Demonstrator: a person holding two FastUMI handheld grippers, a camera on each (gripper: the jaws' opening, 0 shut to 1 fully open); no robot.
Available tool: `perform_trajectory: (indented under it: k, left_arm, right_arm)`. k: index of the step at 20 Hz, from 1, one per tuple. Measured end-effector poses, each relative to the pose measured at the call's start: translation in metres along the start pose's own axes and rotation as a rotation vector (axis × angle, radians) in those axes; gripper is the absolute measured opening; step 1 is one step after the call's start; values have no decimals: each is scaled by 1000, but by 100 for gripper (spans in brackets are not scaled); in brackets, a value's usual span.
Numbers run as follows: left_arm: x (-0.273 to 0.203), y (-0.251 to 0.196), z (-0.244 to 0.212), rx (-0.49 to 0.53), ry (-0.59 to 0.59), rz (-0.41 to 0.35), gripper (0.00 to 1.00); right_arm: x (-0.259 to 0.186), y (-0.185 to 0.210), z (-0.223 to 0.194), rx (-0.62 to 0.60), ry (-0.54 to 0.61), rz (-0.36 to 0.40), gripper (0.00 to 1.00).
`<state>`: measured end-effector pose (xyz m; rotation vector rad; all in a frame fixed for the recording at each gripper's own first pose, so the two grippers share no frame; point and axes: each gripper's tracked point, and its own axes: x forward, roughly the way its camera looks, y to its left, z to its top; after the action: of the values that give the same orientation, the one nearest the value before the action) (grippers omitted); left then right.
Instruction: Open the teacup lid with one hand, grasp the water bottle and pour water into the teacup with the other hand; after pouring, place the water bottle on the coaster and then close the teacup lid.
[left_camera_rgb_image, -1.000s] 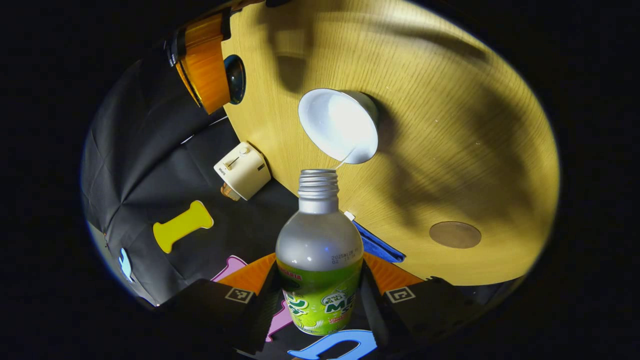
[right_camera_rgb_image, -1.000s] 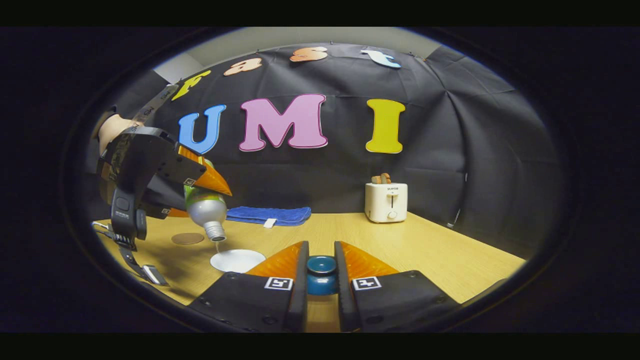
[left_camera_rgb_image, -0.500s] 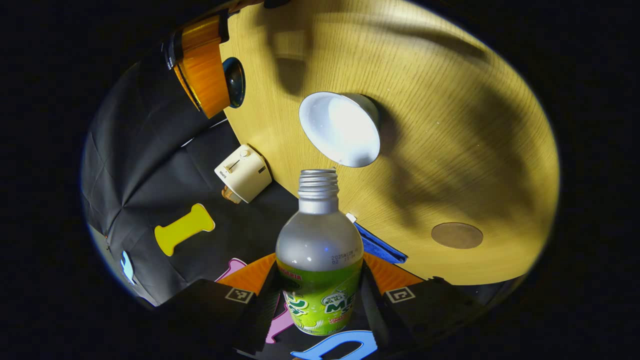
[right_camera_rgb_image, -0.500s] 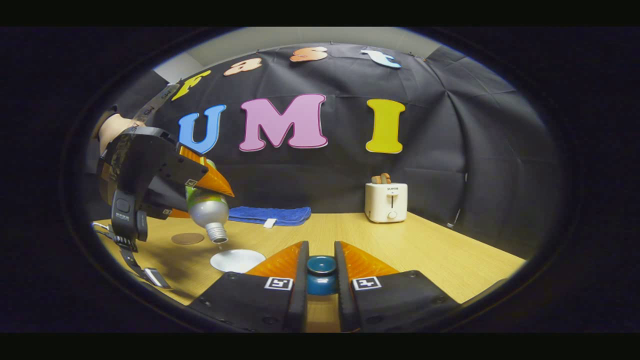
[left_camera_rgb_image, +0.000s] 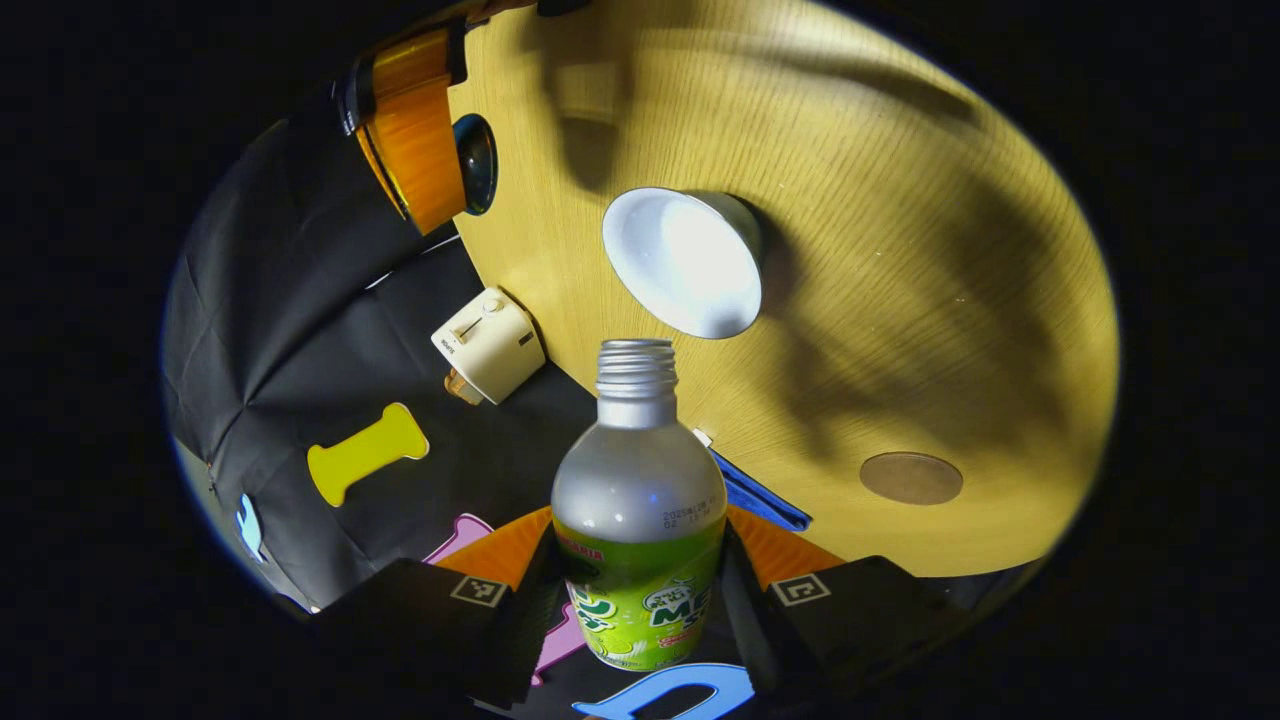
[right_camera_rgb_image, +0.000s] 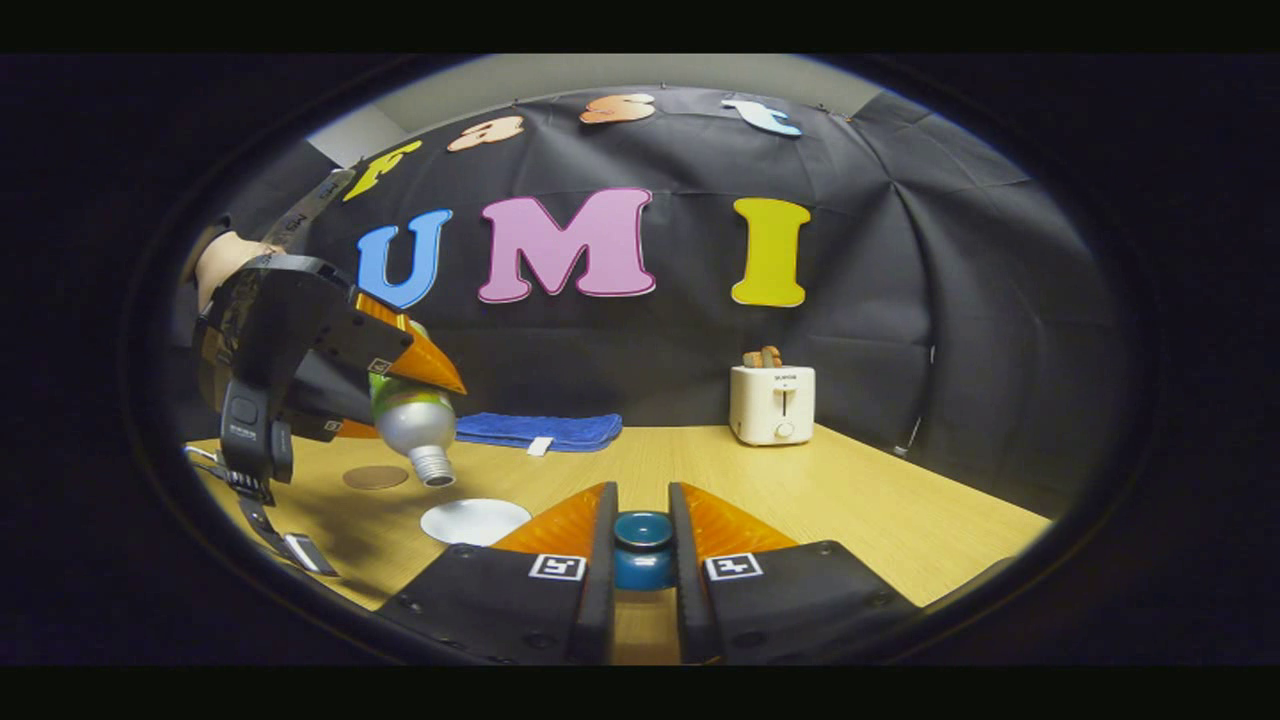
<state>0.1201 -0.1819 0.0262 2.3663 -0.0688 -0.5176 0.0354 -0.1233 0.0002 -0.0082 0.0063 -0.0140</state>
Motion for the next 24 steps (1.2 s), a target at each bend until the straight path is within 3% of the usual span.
perform_trajectory:
  k: [1,2,6,10,11,14,15,16,22,24]
  left_arm:
    - [0,0,1,-1,-1,3,81]
    - [-1,2,1,-5,-6,10,81]
    - [-2,1,2,-40,-21,24,81]
    - [-2,-5,-1,-139,-40,45,80]
    - [-3,-9,-2,-192,-40,48,81]
    - [-3,-16,-5,-403,-56,70,80]
    - [-4,-17,-6,-477,-62,83,80]
    - [-12,-17,-9,-549,-65,99,80]
    - [-27,-22,-22,-1043,-96,187,80]
    - [-29,-23,-30,-1192,-105,248,80]
  right_arm:
    - [0,0,0,0,0,0,24]
    - [0,0,0,0,0,0,29]
    - [0,0,0,0,0,0,29]
    - [0,0,0,0,0,-1,24]
    - [0,0,0,0,0,0,29]
    - [0,0,0,0,0,-1,29]
    - [0,0,0,-1,0,-3,24]
    - [0,-1,0,0,0,-6,29]
    - [0,-1,0,0,0,-9,24]
    - [0,-1,0,0,0,-16,25]
